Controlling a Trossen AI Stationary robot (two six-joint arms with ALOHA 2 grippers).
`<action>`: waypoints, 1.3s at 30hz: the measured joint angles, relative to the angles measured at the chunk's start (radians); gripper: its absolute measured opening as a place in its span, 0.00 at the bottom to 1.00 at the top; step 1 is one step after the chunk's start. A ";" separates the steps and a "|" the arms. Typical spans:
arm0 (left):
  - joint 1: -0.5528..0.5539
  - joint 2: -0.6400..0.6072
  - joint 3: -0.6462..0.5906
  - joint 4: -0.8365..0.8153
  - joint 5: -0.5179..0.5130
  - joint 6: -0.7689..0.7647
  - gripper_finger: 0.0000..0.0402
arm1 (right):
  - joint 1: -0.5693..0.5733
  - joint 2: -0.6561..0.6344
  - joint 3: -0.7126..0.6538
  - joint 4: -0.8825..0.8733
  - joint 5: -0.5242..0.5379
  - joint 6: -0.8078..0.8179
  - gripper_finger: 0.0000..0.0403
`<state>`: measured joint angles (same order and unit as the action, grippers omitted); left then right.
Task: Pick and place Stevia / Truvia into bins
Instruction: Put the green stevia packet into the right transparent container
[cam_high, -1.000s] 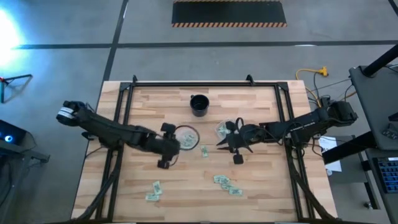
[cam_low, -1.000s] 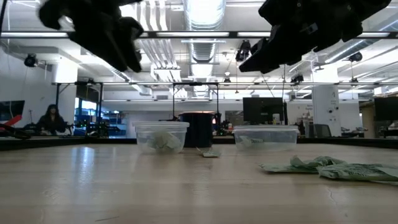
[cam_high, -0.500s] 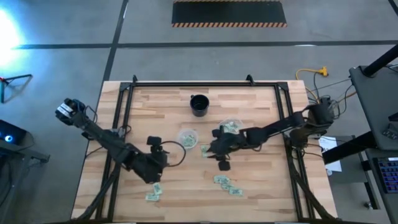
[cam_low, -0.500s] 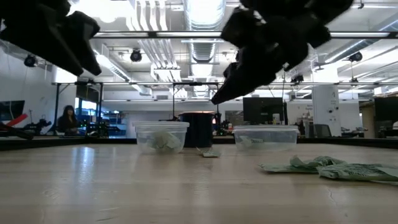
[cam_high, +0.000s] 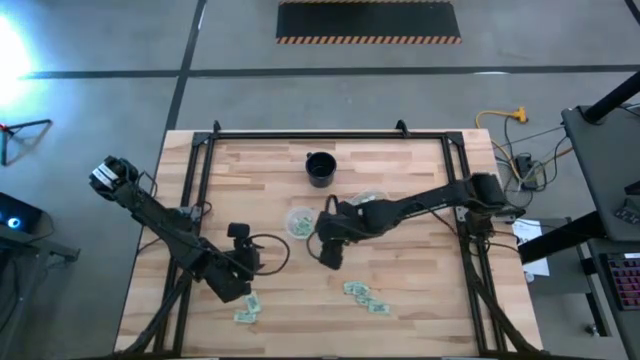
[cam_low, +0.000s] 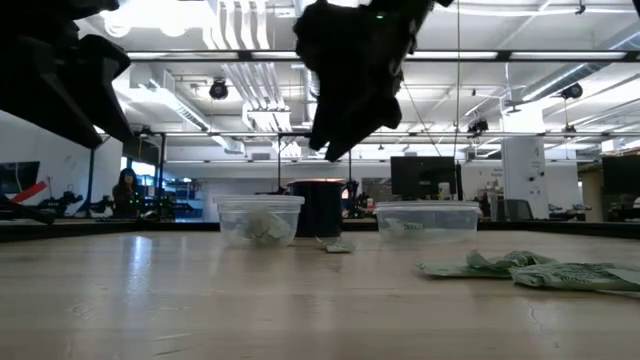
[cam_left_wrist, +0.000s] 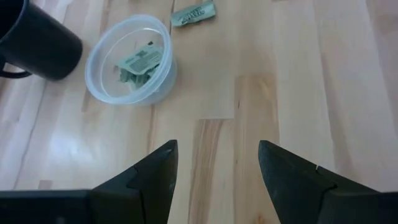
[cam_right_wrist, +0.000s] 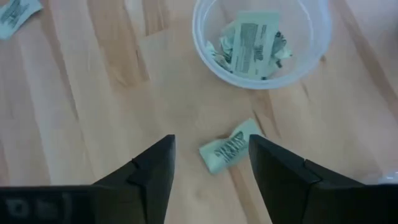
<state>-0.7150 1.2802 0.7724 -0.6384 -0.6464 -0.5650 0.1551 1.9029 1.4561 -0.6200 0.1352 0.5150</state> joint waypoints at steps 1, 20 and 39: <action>-0.005 -0.001 -0.001 0.000 0.000 -0.004 0.52 | 0.000 0.022 0.023 -0.011 0.003 0.019 0.49; -0.068 -0.004 -0.048 0.002 -0.046 -0.058 0.52 | -0.014 0.135 0.154 -0.196 -0.002 0.323 0.46; -0.067 -0.004 -0.056 0.029 -0.055 -0.057 0.52 | -0.024 0.221 0.154 -0.191 -0.013 0.231 0.54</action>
<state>-0.7822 1.2766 0.7164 -0.6089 -0.7013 -0.6220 0.1310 2.1239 1.6096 -0.8108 0.1223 0.7462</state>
